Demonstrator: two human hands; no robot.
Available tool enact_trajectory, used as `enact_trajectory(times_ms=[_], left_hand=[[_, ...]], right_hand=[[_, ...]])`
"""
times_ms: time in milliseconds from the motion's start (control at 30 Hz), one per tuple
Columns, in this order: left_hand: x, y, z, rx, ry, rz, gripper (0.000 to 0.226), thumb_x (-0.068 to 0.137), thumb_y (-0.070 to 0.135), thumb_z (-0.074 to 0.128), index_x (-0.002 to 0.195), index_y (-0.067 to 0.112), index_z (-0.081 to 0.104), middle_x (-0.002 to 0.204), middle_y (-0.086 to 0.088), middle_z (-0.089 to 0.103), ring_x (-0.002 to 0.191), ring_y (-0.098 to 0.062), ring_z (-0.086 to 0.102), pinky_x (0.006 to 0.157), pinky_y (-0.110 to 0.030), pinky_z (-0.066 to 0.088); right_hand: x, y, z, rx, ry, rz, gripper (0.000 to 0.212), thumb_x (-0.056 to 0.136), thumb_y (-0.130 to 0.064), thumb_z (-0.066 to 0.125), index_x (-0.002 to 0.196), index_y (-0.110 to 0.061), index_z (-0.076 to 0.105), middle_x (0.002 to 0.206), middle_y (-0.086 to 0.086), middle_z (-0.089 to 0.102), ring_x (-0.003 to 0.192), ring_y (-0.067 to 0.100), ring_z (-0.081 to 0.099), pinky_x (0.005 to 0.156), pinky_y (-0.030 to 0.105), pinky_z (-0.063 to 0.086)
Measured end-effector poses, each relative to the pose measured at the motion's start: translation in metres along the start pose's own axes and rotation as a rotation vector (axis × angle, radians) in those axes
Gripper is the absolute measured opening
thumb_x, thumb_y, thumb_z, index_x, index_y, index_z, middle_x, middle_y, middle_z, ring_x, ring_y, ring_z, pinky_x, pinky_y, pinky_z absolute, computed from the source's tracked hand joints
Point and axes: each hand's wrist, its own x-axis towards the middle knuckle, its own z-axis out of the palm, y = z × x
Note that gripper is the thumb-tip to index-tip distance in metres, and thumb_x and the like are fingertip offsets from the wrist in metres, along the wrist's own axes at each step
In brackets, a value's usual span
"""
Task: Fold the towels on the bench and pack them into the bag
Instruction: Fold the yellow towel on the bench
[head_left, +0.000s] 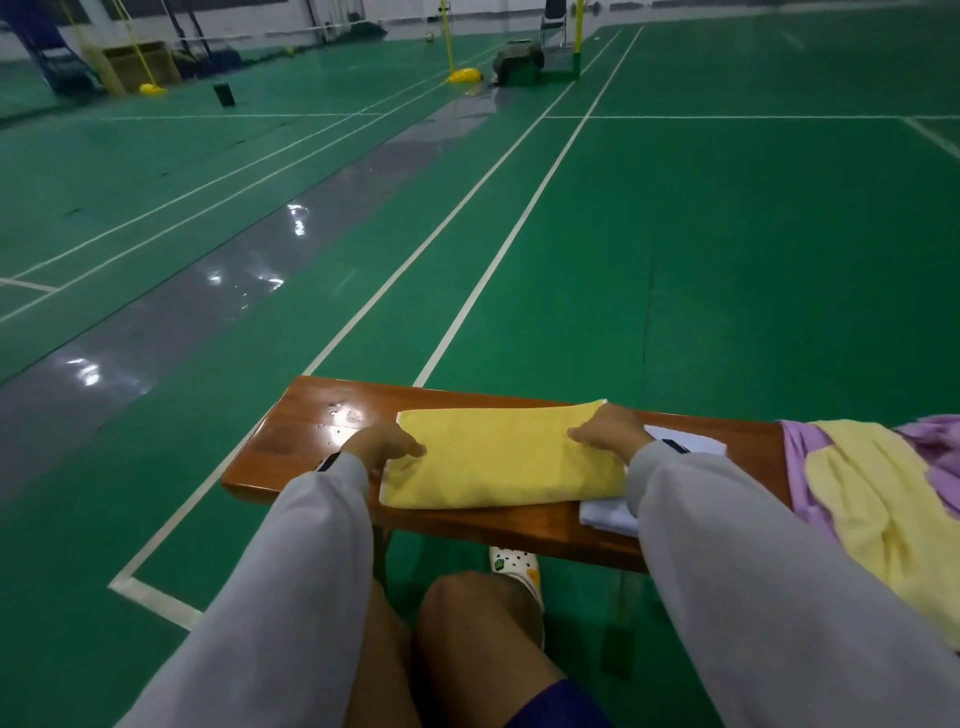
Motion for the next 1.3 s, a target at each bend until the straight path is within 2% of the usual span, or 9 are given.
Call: enact_trajectory(times_ms=[100, 167, 333, 467, 600, 867, 1033, 1200, 1300], left_hand=[[-0.005, 0.003, 0.002, 0.024, -0.021, -0.005, 0.081, 0.093, 0.037, 0.073, 0.155, 0.006, 0.03, 0.155, -0.02, 0.041, 0.134, -0.042, 0.048, 0.104, -0.051, 0.049], [-0.009, 0.005, 0.0, 0.033, -0.028, -0.01, 0.087, 0.093, 0.038, 0.073, 0.158, 0.007, 0.025, 0.158, -0.02, 0.037, 0.137, -0.043, 0.046, 0.107, -0.052, 0.048], [-0.011, 0.014, -0.002, 0.055, -0.078, -0.047, 0.097, 0.091, 0.043, 0.074, 0.161, 0.01, 0.016, 0.163, -0.018, 0.029, 0.143, -0.043, 0.039, 0.112, -0.054, 0.043], [-0.012, 0.024, 0.0, 0.17, -0.077, -0.031, 0.086, 0.097, 0.041, 0.066, 0.16, 0.006, 0.018, 0.163, -0.019, 0.028, 0.144, -0.042, 0.038, 0.114, -0.051, 0.041], [-0.009, 0.024, 0.007, 0.287, -0.055, -0.011, 0.082, 0.099, 0.041, 0.064, 0.159, 0.004, 0.022, 0.162, -0.019, 0.03, 0.144, -0.042, 0.039, 0.114, -0.05, 0.041], [-0.003, 0.024, 0.003, 0.267, -0.061, -0.016, 0.085, 0.097, 0.042, 0.066, 0.159, 0.004, 0.021, 0.163, -0.019, 0.029, 0.144, -0.042, 0.038, 0.114, -0.051, 0.041], [0.0, 0.023, 0.003, 0.245, -0.065, -0.011, 0.084, 0.099, 0.041, 0.064, 0.159, 0.004, 0.019, 0.162, -0.02, 0.03, 0.143, -0.043, 0.039, 0.112, -0.051, 0.043], [0.002, 0.029, 0.002, 0.296, -0.035, 0.007, 0.079, 0.1, 0.039, 0.063, 0.158, 0.003, 0.023, 0.161, -0.019, 0.032, 0.143, -0.041, 0.04, 0.113, -0.05, 0.042], [0.005, 0.029, 0.006, 0.328, 0.012, 0.03, 0.073, 0.101, 0.037, 0.062, 0.156, 0.002, 0.029, 0.16, -0.018, 0.034, 0.142, -0.04, 0.041, 0.114, -0.049, 0.041]], right_hand=[[-0.001, 0.0, 0.003, -0.025, 0.003, -0.006, 0.035, 0.094, -0.034, 0.064, 0.116, -0.007, 0.062, 0.121, 0.012, 0.064, 0.079, 0.019, 0.054, 0.061, 0.028, 0.042], [-0.001, 0.001, 0.005, -0.011, 0.014, -0.003, 0.024, 0.094, -0.03, 0.063, 0.106, -0.009, 0.059, 0.117, 0.013, 0.064, 0.068, 0.014, 0.047, 0.054, 0.027, 0.039], [0.0, 0.002, 0.003, 0.001, -0.013, 0.015, 0.052, 0.095, -0.032, 0.059, 0.137, -0.002, 0.051, 0.118, 0.012, 0.061, 0.086, 0.021, 0.053, 0.06, 0.028, 0.04], [0.006, 0.005, 0.007, 0.03, 0.019, 0.025, 0.026, 0.094, -0.026, 0.058, 0.112, -0.008, 0.059, 0.098, 0.008, 0.058, 0.069, 0.015, 0.048, 0.051, 0.027, 0.035], [0.008, 0.012, 0.016, 0.134, 0.056, 0.044, 0.009, 0.09, -0.019, 0.059, 0.088, -0.012, 0.054, 0.093, 0.008, 0.058, 0.069, 0.016, 0.051, 0.05, 0.026, 0.036], [0.018, 0.017, 0.015, 0.15, 0.001, 0.022, 0.024, 0.09, -0.022, 0.059, 0.109, -0.007, 0.059, 0.107, 0.011, 0.062, 0.093, 0.026, 0.062, 0.054, 0.028, 0.038], [0.023, 0.02, 0.029, 0.155, 0.037, 0.041, 0.048, 0.078, -0.032, 0.058, 0.117, -0.005, 0.052, 0.11, 0.01, 0.06, 0.087, 0.025, 0.062, 0.054, 0.029, 0.041], [0.021, 0.015, 0.032, 0.155, 0.111, 0.062, 0.039, 0.077, -0.026, 0.059, 0.11, -0.005, 0.06, 0.105, 0.01, 0.063, 0.092, 0.029, 0.065, 0.064, 0.031, 0.046], [0.022, 0.014, 0.029, 0.156, 0.115, 0.031, 0.02, 0.083, -0.022, 0.06, 0.098, -0.008, 0.062, 0.101, 0.01, 0.064, 0.09, 0.028, 0.065, 0.056, 0.028, 0.041]])
